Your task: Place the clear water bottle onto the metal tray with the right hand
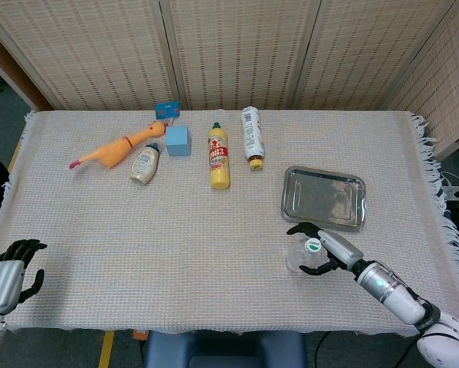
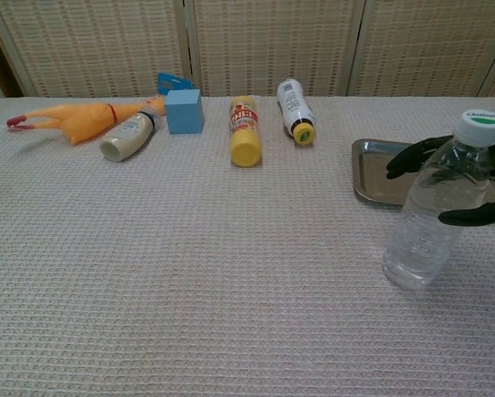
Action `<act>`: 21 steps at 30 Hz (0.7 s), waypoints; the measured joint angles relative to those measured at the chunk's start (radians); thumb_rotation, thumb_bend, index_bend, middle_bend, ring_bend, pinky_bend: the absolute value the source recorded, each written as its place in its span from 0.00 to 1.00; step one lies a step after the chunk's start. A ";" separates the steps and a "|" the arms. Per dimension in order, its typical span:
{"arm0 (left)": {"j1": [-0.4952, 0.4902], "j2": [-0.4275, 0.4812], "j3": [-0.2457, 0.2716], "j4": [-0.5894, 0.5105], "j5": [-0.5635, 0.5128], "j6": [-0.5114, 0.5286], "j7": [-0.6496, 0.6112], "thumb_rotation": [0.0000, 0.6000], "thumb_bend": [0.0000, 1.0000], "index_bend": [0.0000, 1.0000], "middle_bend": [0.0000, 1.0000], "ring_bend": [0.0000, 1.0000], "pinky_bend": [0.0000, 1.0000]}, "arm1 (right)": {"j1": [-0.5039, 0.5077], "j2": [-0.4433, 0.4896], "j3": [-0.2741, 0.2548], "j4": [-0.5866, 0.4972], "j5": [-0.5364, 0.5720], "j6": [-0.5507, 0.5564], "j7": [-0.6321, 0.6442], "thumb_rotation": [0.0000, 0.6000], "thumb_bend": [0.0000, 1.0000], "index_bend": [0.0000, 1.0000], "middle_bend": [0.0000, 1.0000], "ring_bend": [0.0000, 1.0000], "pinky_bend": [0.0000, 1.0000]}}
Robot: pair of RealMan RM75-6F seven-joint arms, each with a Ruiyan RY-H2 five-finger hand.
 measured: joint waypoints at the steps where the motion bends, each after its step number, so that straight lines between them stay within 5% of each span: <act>1: 0.000 0.001 0.001 0.001 0.001 -0.001 0.001 1.00 0.49 0.27 0.19 0.12 0.32 | 0.000 -0.010 0.002 0.008 0.008 0.002 -0.008 1.00 0.04 0.39 0.29 0.04 0.18; 7: -0.002 0.004 0.004 -0.003 0.000 -0.008 -0.002 1.00 0.50 0.28 0.19 0.12 0.32 | 0.001 -0.073 0.013 0.058 0.076 -0.003 -0.055 1.00 0.04 0.60 0.44 0.16 0.30; 21: -0.007 0.006 0.009 -0.007 -0.003 -0.023 0.002 1.00 0.50 0.28 0.19 0.12 0.32 | -0.013 -0.082 0.073 0.046 0.146 0.095 -0.261 1.00 0.04 0.68 0.49 0.19 0.33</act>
